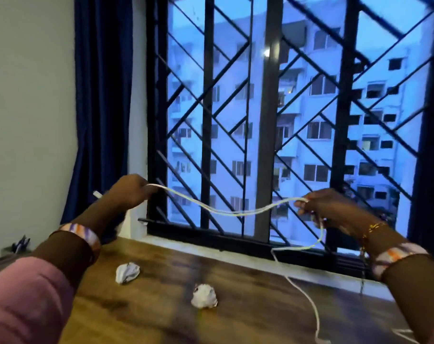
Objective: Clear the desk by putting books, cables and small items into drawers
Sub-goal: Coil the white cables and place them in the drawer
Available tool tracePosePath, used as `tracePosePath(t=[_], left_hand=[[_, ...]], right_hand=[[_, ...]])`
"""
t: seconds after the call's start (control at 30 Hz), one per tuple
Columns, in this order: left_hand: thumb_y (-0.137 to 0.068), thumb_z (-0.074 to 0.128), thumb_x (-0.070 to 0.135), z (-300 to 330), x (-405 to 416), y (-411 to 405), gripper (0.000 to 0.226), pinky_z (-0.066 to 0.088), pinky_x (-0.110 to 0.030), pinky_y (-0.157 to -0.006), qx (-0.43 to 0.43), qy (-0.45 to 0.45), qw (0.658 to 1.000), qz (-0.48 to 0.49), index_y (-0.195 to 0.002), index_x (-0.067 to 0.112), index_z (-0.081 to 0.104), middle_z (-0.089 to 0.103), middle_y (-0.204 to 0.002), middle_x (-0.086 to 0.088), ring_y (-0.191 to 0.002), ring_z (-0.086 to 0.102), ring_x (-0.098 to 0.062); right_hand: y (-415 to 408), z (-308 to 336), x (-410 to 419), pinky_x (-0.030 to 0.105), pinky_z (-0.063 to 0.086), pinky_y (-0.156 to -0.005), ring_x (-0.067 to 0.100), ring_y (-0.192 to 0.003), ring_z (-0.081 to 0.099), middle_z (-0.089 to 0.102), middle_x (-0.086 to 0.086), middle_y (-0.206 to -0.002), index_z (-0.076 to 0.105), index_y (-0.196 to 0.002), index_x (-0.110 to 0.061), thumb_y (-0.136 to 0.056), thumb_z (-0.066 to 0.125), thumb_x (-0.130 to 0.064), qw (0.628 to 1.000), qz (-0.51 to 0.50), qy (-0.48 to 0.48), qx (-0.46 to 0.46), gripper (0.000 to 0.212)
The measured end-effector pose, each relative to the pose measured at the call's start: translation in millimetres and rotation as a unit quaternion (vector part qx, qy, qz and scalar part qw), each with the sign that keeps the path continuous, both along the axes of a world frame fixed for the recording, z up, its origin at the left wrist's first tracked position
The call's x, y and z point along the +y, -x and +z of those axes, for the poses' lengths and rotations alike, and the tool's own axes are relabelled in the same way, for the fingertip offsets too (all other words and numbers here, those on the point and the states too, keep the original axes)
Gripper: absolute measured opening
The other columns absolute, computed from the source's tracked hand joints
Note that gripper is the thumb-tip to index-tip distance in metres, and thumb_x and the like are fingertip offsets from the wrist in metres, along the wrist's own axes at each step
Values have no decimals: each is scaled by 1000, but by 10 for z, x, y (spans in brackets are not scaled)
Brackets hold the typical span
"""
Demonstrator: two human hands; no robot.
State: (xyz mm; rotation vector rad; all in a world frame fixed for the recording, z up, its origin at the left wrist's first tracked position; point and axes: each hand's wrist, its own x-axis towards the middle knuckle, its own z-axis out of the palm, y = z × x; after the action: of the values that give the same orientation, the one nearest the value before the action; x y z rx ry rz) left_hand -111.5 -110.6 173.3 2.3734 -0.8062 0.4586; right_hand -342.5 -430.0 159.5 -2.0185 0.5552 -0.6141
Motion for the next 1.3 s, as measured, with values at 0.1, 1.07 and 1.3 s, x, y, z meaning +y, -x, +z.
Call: tracePosePath(t=[0.1,1.07,1.3], left_hand=[[-89,55,24,266,-467,423,39,26,-22,-45,119,58,986,-100,-53,12,49,38,-51,-4,-43,33,-16],[-88,46,9,881,117,2662,14,52,-17,-57,182,505,779,-323,-90,14,58,58,-64,8,-53,54,-3],[-92,52,6,807,1622,3160,10,45,-18,-72,-326,285,887,163,-85,10,59,68,-85,1,-77,63,-10]], right_hand=[[57,102,45,28,49,-64,16,-80,60,65,4,-91,60,-111,-11,-82,65,-9,959,64,217,171,29],[163,697,1722,14,23,-33,5,-30,34,51,-4,-47,67,-78,-16,-93,50,-30,857,479,20,-190,27],[627,379,2674,12,31,-36,1,-31,39,44,-6,-33,66,-63,-23,-89,60,-27,845,478,73,-230,27]])
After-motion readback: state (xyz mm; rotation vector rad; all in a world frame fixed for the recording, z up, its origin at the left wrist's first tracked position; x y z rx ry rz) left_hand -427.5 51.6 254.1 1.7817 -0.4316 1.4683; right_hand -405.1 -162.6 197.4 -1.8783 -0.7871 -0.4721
